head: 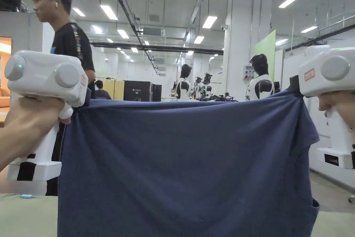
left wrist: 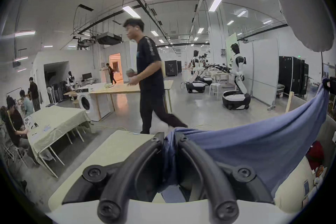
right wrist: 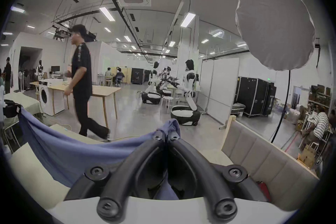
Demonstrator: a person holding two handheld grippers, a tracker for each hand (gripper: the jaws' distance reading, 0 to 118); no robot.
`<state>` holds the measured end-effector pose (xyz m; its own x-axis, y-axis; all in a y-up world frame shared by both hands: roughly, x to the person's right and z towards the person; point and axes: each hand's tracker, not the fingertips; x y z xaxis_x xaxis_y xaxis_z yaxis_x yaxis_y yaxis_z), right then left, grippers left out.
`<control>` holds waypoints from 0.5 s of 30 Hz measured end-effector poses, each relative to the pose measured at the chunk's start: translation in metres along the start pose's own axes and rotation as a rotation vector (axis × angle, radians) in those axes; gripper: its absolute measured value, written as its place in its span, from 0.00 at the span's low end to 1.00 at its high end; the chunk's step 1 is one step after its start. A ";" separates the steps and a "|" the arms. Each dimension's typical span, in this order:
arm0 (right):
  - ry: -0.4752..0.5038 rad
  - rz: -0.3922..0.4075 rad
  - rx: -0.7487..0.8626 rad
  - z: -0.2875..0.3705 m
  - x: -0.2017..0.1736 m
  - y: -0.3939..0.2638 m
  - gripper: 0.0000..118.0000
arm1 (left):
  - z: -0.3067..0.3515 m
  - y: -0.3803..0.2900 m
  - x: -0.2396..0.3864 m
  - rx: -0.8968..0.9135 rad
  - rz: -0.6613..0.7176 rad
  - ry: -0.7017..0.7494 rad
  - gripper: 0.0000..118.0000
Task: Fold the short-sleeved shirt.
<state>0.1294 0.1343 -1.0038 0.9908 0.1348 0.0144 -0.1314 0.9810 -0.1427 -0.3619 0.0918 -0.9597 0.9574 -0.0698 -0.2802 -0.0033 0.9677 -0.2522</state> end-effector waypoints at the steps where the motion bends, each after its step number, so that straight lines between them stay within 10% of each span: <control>1: -0.001 -0.002 -0.008 -0.006 -0.002 -0.005 0.02 | -0.008 -0.004 0.003 -0.013 -0.001 0.008 0.08; 15: 0.042 0.015 -0.242 -0.044 -0.013 -0.163 0.02 | -0.064 -0.146 0.033 -0.229 -0.109 -0.020 0.08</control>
<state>0.1390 -0.0339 -1.0244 0.9899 0.1382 -0.0302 -0.1394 0.9163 -0.3754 -0.3484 -0.0676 -0.9914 0.9613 -0.1635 -0.2217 0.0371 0.8743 -0.4839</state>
